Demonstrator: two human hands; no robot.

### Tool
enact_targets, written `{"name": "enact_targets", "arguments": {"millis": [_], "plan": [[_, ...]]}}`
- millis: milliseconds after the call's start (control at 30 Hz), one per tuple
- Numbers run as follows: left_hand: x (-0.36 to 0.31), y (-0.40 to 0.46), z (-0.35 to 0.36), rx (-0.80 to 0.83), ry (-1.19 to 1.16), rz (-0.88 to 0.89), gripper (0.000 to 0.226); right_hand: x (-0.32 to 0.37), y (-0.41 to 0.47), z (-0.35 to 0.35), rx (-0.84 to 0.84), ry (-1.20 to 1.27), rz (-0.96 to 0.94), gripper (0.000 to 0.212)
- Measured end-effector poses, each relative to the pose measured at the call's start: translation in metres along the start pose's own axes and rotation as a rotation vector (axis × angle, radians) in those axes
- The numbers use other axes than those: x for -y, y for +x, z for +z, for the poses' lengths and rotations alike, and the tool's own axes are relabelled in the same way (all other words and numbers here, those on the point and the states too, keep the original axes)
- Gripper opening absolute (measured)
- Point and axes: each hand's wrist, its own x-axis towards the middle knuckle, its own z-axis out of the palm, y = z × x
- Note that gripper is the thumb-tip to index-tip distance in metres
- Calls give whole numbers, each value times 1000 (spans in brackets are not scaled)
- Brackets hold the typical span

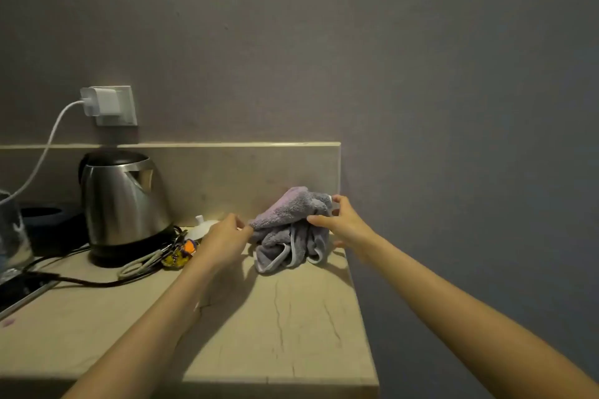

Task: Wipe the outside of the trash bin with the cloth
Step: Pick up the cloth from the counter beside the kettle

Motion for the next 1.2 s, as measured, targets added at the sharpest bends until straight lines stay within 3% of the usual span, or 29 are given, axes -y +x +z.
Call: {"name": "enact_targets", "arguments": {"millis": [67, 200, 267, 433, 700, 1000, 1200], "plan": [[1, 0, 2, 41, -9, -22, 12, 0, 6, 10, 2, -12, -11, 74], [-3, 2, 9, 112, -86, 14, 12, -12, 20, 30, 30, -101, -41, 102], [-5, 4, 9, 111, -50, 37, 16, -17, 26, 36, 46, -64, -79, 104], [-5, 10, 15, 115, 14, 49, 23, -27, 34, 47, 47, -10, -175, 81], [-7, 19, 15, 91, -18, 60, 4, -23, 27, 64, -71, 67, -243, 53], [-42, 21, 15, 97, -426, 72, 7, 10, 11, 28, -171, 310, -307, 53], [-107, 15, 32, 182, -474, 230, 10, 32, -24, -41, -336, 375, -379, 44]]}}
